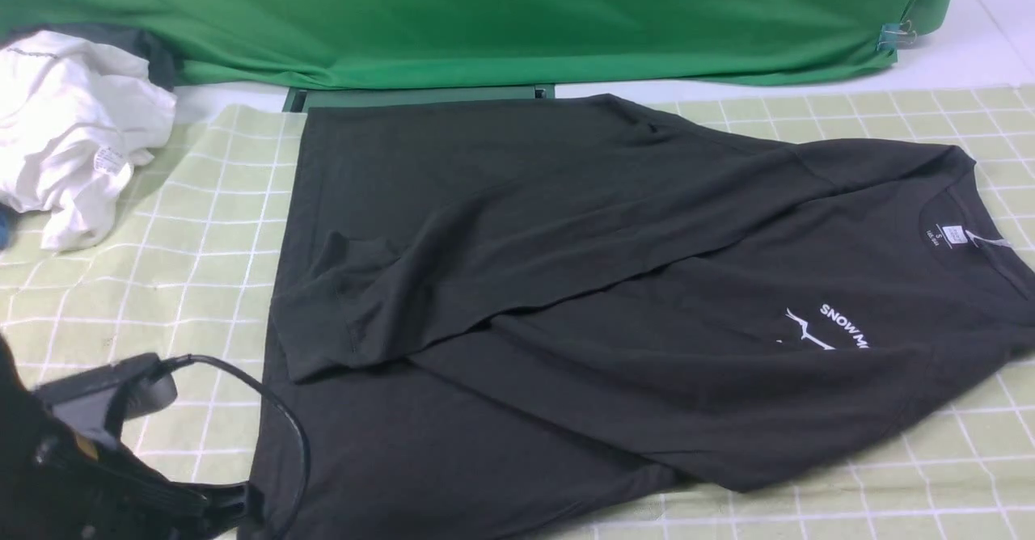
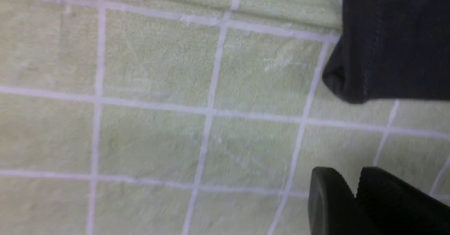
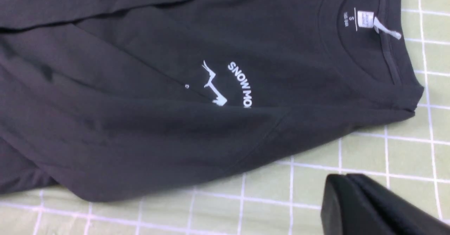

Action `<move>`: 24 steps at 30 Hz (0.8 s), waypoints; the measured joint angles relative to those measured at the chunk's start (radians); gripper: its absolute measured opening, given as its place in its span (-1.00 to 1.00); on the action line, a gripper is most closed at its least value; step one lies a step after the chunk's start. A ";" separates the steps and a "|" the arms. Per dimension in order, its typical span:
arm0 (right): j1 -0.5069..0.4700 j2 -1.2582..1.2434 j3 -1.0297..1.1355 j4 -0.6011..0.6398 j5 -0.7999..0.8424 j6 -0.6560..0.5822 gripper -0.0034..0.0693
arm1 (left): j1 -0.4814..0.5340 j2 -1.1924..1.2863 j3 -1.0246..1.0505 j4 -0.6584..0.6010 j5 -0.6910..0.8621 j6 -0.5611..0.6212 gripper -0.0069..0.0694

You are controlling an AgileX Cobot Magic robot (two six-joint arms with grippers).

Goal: Fold a long-sleeved shirt over a green coffee tablecloth.
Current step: 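Grasp the near edge of the shirt at its hem and shoulder corners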

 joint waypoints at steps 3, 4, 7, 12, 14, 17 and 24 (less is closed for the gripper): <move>0.000 0.010 0.000 0.047 -0.042 0.001 -0.91 | 0.000 0.012 0.009 -0.072 -0.040 0.025 -0.52; 0.000 0.019 0.000 0.083 -0.068 0.001 -0.91 | 0.000 0.015 -0.001 -0.105 -0.027 0.046 -0.52; 0.000 0.041 0.000 0.149 -0.105 -0.001 -0.91 | -0.001 0.019 -0.056 -0.120 0.044 0.094 -0.48; 0.006 0.121 0.000 0.283 -0.099 -0.039 -0.87 | -0.002 0.018 -0.163 -0.087 0.121 0.087 -0.29; 0.044 0.167 0.000 0.302 -0.064 -0.077 -0.84 | -0.024 0.018 -0.137 -0.111 0.083 0.087 -0.16; 0.097 0.204 0.000 0.307 -0.048 -0.103 -0.82 | -0.059 0.018 -0.088 -0.121 0.024 0.087 -0.03; 0.270 0.324 0.000 0.314 -0.049 -0.140 -0.77 | -0.099 0.020 -0.025 -0.079 -0.068 0.080 0.30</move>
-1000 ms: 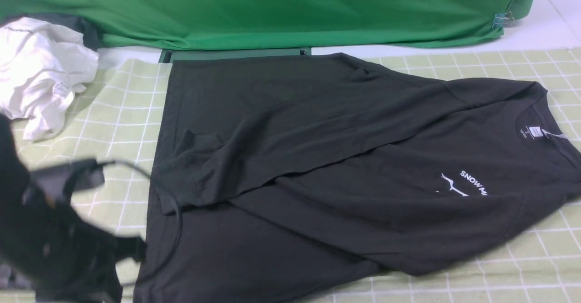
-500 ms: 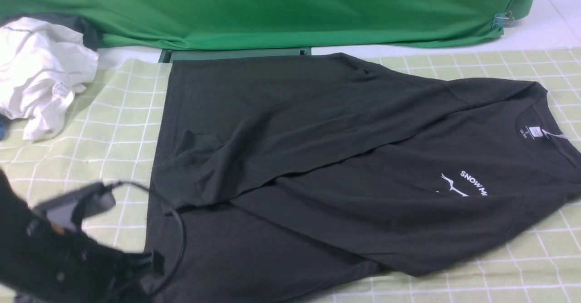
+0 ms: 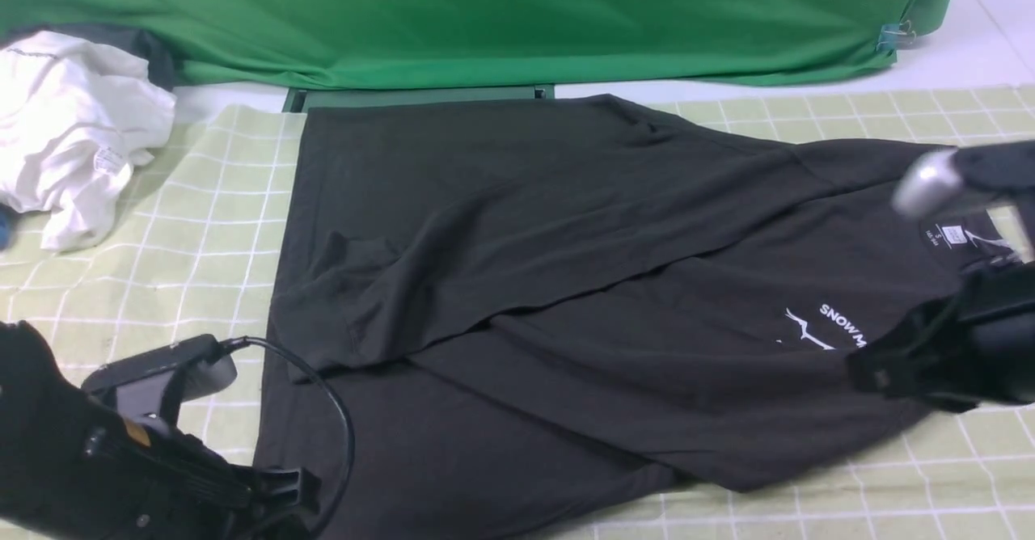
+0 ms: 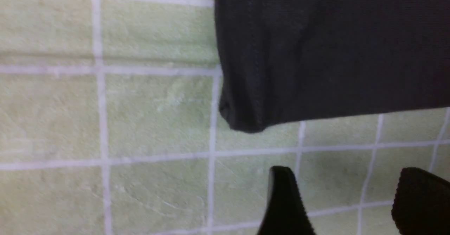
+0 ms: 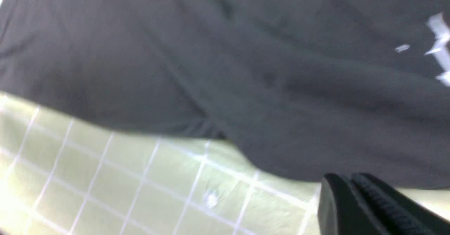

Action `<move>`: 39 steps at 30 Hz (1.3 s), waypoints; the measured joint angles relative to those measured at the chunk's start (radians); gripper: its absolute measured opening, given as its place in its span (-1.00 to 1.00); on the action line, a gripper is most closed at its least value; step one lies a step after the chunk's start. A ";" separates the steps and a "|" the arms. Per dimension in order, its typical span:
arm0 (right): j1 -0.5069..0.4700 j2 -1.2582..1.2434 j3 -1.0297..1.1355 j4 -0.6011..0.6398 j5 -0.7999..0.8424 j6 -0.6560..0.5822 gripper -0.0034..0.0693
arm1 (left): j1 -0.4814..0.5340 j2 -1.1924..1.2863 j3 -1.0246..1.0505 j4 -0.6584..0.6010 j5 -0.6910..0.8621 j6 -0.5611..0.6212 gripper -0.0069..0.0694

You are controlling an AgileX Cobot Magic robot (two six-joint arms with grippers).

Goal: Fold a long-sleeved shirt over a green coffee tablecloth.
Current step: 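Grasp the near edge of the shirt at its hem and shoulder corners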

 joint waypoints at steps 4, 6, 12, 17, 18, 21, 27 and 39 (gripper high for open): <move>0.048 0.048 0.000 0.000 -0.001 -0.004 -0.76 | 0.000 0.000 0.003 0.088 -0.013 -0.085 0.37; 0.066 0.067 0.000 0.000 -0.001 -0.007 -0.75 | 0.000 0.000 0.003 0.142 -0.026 -0.139 0.39; 0.079 0.080 0.000 -0.001 -0.008 -0.010 -0.72 | 0.000 0.001 0.034 0.150 -0.152 -0.185 0.40; 0.080 0.081 0.000 -0.003 -0.036 -0.010 -0.68 | 0.000 0.070 0.108 0.106 -0.220 -0.187 0.37; 0.080 0.081 0.000 -0.003 -0.039 -0.010 -0.68 | 0.000 0.092 0.116 0.105 -0.222 -0.187 0.35; 0.080 0.081 0.000 -0.004 -0.047 -0.011 -0.67 | -0.001 0.121 0.111 0.101 -0.228 -0.188 0.32; 0.080 0.081 0.000 -0.004 -0.047 -0.011 -0.62 | 0.000 0.136 0.105 0.050 -0.247 -0.132 0.25; 0.080 0.081 0.000 -0.004 -0.046 -0.011 -0.57 | 0.001 0.141 0.106 0.007 -0.274 -0.101 -0.07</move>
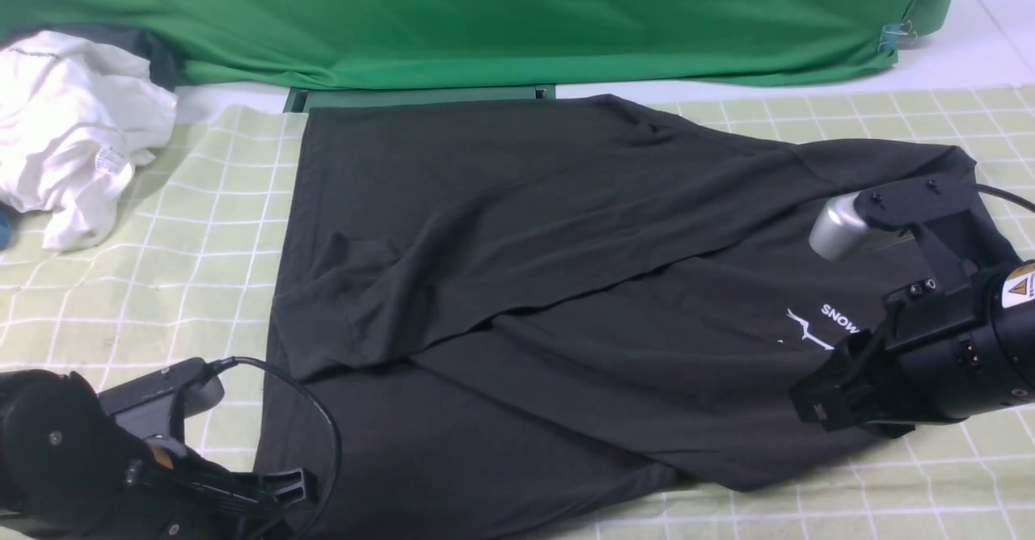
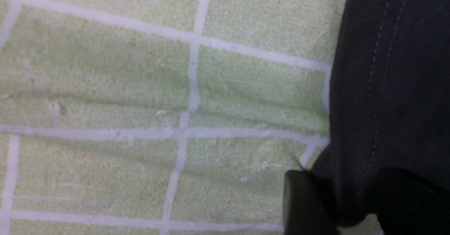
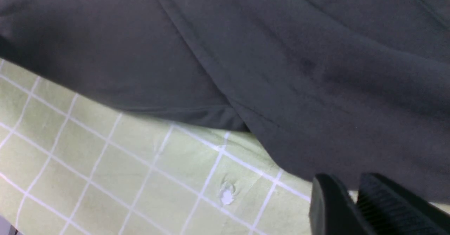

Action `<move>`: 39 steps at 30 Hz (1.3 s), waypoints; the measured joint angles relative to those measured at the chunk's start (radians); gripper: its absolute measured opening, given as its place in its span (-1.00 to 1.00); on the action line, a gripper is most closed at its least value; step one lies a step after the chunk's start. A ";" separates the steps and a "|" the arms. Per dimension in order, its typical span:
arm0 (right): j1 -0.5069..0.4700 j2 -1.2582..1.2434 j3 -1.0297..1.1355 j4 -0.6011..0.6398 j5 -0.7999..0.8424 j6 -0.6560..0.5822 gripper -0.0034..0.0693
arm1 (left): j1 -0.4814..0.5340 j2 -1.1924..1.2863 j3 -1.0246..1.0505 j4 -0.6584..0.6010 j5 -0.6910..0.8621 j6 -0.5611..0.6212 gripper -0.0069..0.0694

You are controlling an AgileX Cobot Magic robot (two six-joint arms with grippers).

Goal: Fold a long-sleeved shirt over a green coffee tablecloth.
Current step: 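Grasp the near edge of the shirt at its hem and shoulder corners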

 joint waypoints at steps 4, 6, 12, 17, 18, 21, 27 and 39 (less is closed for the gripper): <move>0.000 0.000 0.000 -0.001 0.005 -0.001 -0.56 | 0.000 0.002 0.001 -0.022 -0.015 0.025 -0.40; 0.000 0.000 0.000 -0.001 0.024 -0.015 -0.54 | -0.001 -0.004 -0.009 -0.052 -0.010 0.045 -0.64; 0.000 0.001 0.000 -0.009 0.089 -0.153 -0.40 | -0.001 -0.051 -0.042 -0.067 0.006 0.059 -0.76; 0.029 0.043 -0.001 -0.041 0.109 -0.243 -0.08 | -0.001 -0.071 -0.042 -0.031 0.037 0.064 -0.76; 0.047 0.058 -0.001 -0.057 0.100 -0.247 -0.02 | -0.001 -0.075 -0.045 -0.027 0.046 0.064 -0.76; 0.133 0.139 -0.001 -0.156 0.048 -0.238 0.05 | -0.001 -0.080 -0.066 -0.003 0.086 0.064 -0.76; 0.253 0.284 -0.001 -0.399 -0.026 -0.079 0.04 | -0.001 -0.080 -0.122 0.026 0.120 0.067 -0.75; 0.278 0.368 -0.007 -0.563 -0.109 0.084 0.02 | -0.001 -0.081 -0.139 0.043 0.130 0.067 -0.75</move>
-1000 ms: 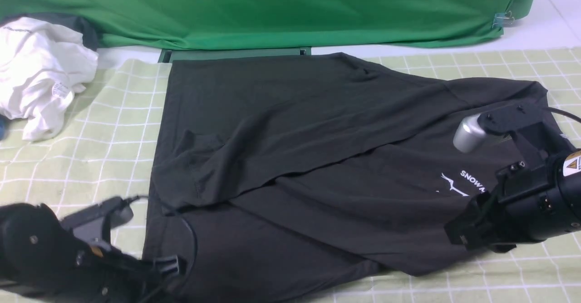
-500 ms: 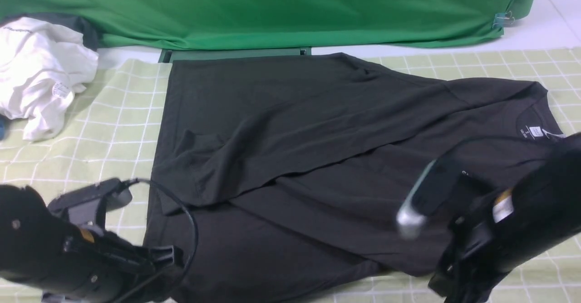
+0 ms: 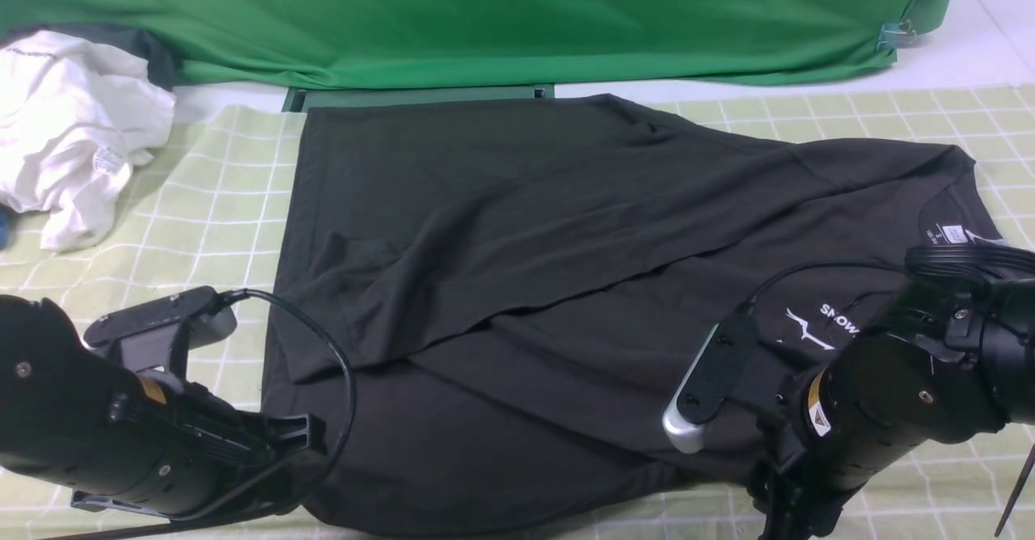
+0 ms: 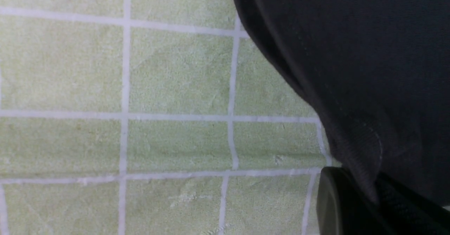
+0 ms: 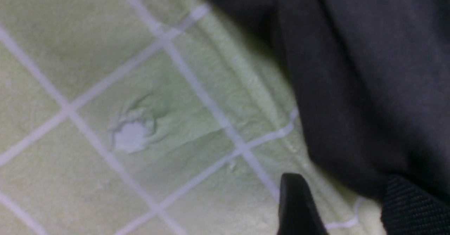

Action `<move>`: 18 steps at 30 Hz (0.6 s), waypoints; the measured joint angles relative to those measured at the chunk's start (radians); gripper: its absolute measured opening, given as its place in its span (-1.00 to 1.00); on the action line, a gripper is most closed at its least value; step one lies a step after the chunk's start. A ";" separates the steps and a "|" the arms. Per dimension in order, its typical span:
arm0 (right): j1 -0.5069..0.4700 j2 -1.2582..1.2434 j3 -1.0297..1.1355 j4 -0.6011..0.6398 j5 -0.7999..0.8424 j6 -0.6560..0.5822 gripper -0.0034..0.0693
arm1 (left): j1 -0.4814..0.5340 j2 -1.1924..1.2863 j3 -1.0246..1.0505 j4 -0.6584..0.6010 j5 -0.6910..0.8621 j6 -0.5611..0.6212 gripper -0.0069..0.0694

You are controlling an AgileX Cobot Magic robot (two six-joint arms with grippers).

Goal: Fold a long-sleeved shirt over a green coffee tablecloth.
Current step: 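Grasp the near edge of the shirt at its hem and shoulder corners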

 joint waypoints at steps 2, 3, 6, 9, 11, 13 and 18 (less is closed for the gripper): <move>0.000 0.000 -0.002 -0.008 -0.003 0.004 0.02 | 0.000 0.000 0.000 0.000 0.000 0.000 -0.75; 0.000 0.000 -0.003 -0.023 -0.003 0.007 0.02 | 0.000 0.000 0.000 0.001 0.001 0.002 -0.75; 0.001 0.000 -0.003 -0.047 -0.006 0.010 0.02 | 0.000 0.000 0.000 0.002 0.003 0.004 -0.75; 0.001 0.000 -0.003 -0.076 -0.012 0.015 0.02 | 0.000 0.000 0.000 0.002 0.004 0.008 -0.75; 0.001 0.000 -0.003 -0.082 -0.019 0.015 0.02 | 0.000 0.000 0.000 0.002 0.004 0.008 -0.75; 0.001 0.000 -0.003 -0.085 -0.031 0.015 0.02 | 0.000 0.000 0.000 0.002 0.004 0.011 -0.75; 0.001 0.000 -0.003 -0.117 -0.085 0.015 0.02 | 0.000 0.000 0.000 0.002 0.005 0.028 -0.75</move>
